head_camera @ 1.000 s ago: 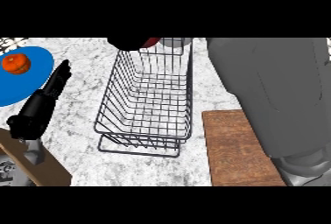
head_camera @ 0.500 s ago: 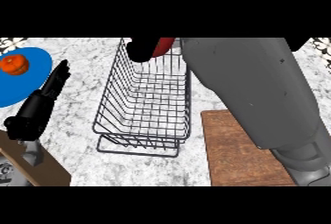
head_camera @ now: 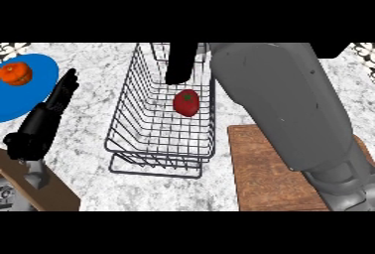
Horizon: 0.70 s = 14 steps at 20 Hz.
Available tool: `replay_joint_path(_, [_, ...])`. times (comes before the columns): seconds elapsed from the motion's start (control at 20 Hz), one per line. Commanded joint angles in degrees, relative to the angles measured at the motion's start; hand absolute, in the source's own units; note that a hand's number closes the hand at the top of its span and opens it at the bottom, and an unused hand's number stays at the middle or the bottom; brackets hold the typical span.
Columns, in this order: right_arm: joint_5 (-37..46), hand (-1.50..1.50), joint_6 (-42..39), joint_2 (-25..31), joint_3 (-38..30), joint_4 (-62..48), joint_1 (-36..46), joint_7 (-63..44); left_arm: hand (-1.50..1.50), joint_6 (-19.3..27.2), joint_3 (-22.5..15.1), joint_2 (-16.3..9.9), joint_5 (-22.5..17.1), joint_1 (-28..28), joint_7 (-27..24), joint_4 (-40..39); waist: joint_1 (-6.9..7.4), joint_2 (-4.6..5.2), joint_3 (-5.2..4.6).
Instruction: Pick the tomato from the cutting board and place it in the basket
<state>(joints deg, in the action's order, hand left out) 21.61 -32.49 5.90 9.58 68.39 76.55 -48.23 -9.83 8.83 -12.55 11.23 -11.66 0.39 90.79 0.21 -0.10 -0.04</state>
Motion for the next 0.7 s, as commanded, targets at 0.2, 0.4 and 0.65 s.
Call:
replay_joint_path(0.2, [-0.43,-1.5,8.63,-2.55,-7.4,-0.89,0.49,1.71,0.0,-0.38,0.99,-0.85,-0.03,-0.59,-2.02,-1.42,0.37,0.13,0.02])
replay_joint_path(0.4, [1.52,-1.5,22.13,-5.1,-12.22,1.66,-2.33,1.12,0.0,0.55,1.02,-0.14,0.66,-1.2,-1.93,-2.8,-0.03,0.27,0.03])
replay_joint_path(0.65, [3.3,-1.5,29.87,-0.67,-19.1,-0.06,-0.9,0.48,0.0,-0.27,-0.37,0.55,0.58,-2.92,2.12,-0.57,0.23,0.25,0.05])
